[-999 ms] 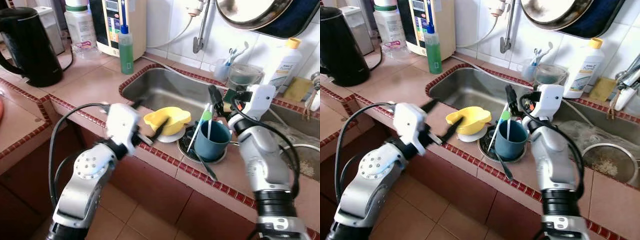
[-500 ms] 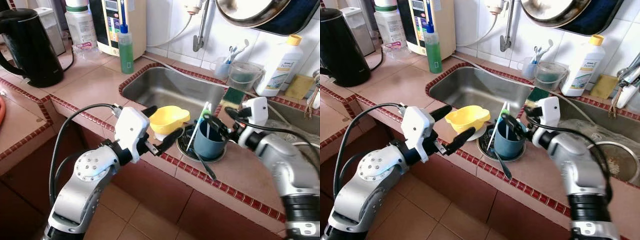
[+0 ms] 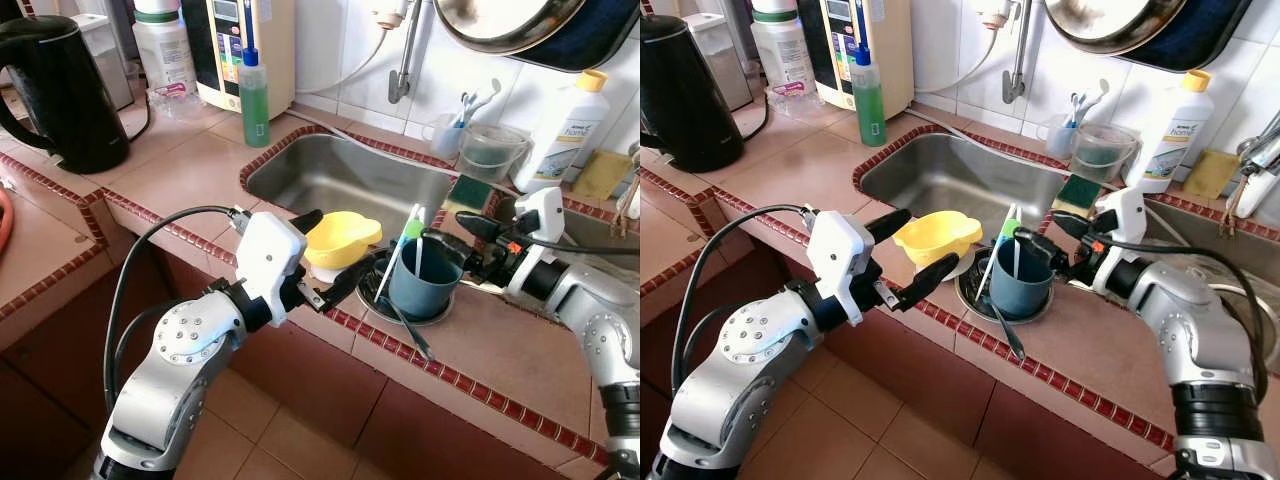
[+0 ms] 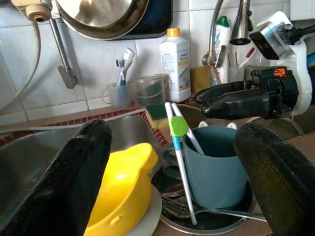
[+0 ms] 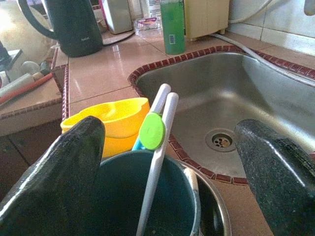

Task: Kitchen organization

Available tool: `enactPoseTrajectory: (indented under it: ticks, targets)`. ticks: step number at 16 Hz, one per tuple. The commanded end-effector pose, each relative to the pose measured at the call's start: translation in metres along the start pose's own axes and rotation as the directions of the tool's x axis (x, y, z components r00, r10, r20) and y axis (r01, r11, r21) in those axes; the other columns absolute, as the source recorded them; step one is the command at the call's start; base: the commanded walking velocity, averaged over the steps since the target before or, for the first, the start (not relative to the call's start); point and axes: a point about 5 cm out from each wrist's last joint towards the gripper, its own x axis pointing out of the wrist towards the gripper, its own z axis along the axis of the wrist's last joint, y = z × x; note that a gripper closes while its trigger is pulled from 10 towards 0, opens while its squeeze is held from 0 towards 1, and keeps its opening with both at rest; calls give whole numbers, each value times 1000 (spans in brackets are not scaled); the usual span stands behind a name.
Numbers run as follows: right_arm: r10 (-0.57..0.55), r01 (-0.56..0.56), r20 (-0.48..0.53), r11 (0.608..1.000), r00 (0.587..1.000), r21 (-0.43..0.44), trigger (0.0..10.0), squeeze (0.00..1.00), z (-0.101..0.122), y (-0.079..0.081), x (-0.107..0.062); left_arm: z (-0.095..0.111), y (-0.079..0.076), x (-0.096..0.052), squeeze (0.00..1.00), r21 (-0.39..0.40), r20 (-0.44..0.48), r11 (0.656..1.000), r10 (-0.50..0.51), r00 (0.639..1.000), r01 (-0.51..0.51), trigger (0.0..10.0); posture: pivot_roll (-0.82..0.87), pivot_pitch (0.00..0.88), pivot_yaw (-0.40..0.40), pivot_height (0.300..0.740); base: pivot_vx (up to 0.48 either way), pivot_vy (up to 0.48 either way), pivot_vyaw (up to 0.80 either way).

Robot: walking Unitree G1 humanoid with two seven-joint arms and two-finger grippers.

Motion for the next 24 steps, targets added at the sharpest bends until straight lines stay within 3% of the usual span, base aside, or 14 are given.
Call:
enactPoseTrajectory:
  ticks: [1,6,15,18,24]
  targets:
    - [-17,16,41,1000,999,21,10000,0,10,-8,-2,5,-3,3,0,8,12,1000,-14,1000,14,10000,-115,26,-31,740,0,0,0]
    - [-14,9,69,998,998,63,10000,0,14,-20,11,9,-3,6,0,8,24,1000,-20,1000,20,10000,-128,39,-16,740,0,0,0]
    - [142,-140,-11,987,990,78,10000,0,6,-13,39,13,-3,7,0,4,44,1000,2,999,-2,10000,-111,46,-31,740,0,0,0]
    - [143,-141,-18,986,989,86,0,0,8,-17,43,14,-4,7,0,0,48,1000,4,999,-4,10000,-106,46,-36,740,0,0,0]
    - [143,-139,-35,985,989,99,0,0,10,-25,43,17,-4,8,0,-4,58,1000,6,998,-6,10000,-101,44,-40,740,0,0,0]
